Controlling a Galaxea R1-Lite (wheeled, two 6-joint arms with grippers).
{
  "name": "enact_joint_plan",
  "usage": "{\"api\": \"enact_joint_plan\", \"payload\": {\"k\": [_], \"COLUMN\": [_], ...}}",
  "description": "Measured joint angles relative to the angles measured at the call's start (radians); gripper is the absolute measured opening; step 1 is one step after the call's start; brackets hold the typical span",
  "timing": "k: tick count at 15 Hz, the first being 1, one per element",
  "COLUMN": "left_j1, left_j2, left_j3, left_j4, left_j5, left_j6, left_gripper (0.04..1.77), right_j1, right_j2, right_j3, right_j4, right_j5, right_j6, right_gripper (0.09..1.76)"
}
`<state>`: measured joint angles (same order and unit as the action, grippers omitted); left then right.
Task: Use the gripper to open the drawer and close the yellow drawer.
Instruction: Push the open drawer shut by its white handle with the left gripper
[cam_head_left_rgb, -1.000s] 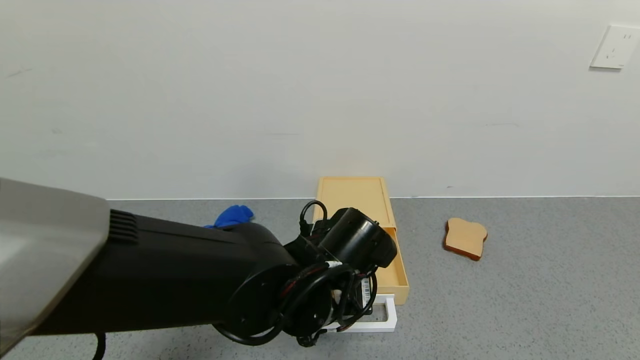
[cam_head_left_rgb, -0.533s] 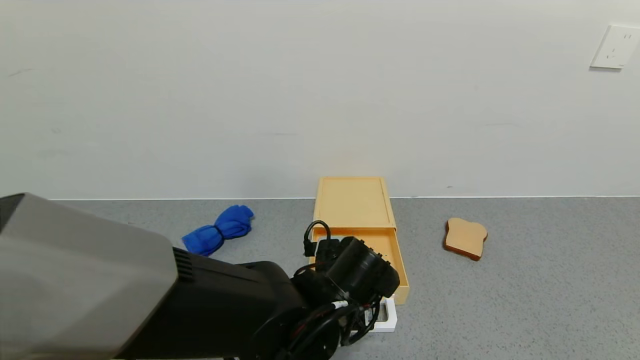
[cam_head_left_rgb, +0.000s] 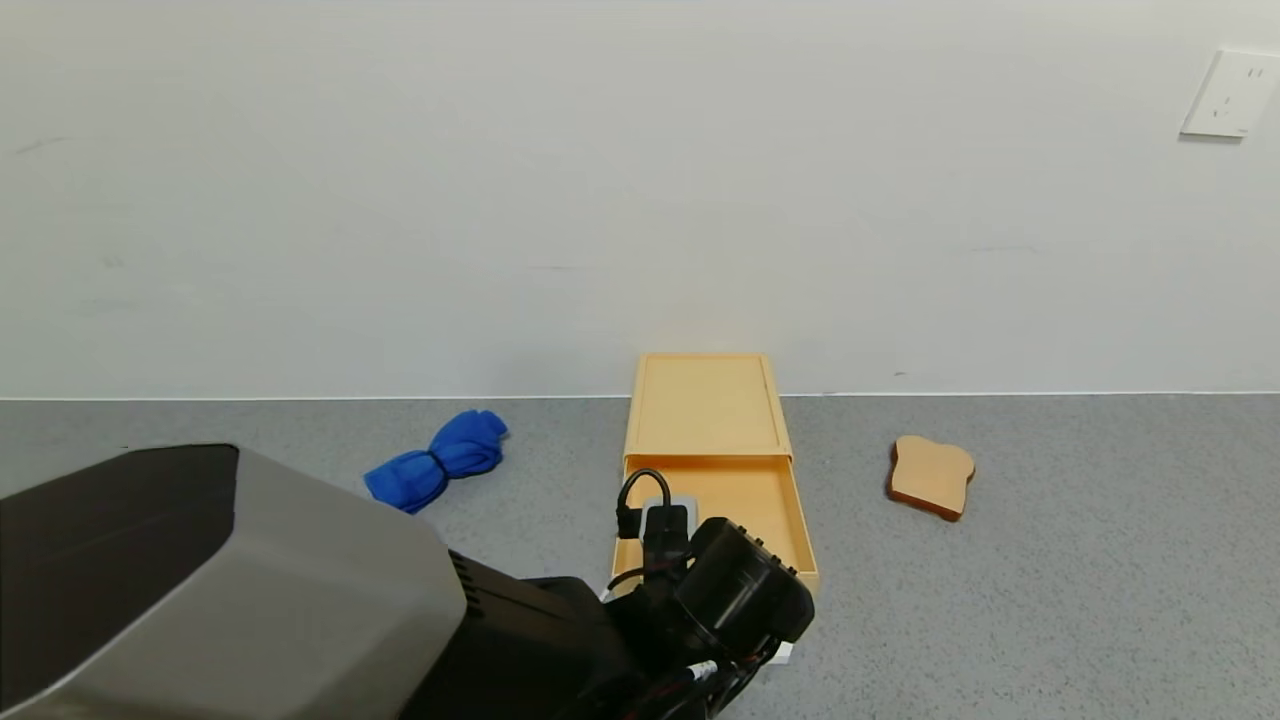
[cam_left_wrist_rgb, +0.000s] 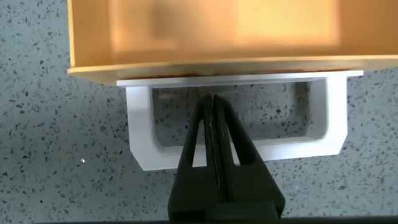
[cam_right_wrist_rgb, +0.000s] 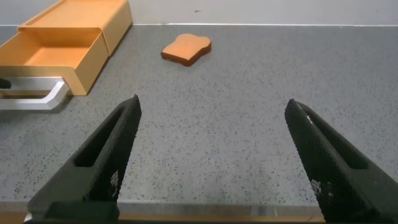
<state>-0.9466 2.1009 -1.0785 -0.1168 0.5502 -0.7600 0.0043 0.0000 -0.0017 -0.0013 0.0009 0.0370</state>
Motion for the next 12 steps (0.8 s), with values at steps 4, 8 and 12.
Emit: {"api": "enact_joint_plan", "payload": {"k": [4,8,12], "left_j1": [-0.009,-0.01,-0.009], "left_j2": [0.016,0.023,0.029], "left_j3": [0.008,0.008,-0.002], "left_j4": [-0.04,-0.041,-0.041], "left_j5": [0.044,0.05,0.079], "left_j6": [0.0,0.0,0.001], "left_gripper": [0.11,0.11,0.11], "right_j1": [0.0,0.0,0.0], "right_j2": [0.0,0.0,0.0], "right_j3": [0.0,0.0,0.0], "right_j4": [0.0,0.0,0.0], "right_j5": [0.0,0.0,0.0], "right_j6": [0.0,0.0,0.0], "right_gripper": [1.7,1.7,1.7]}}
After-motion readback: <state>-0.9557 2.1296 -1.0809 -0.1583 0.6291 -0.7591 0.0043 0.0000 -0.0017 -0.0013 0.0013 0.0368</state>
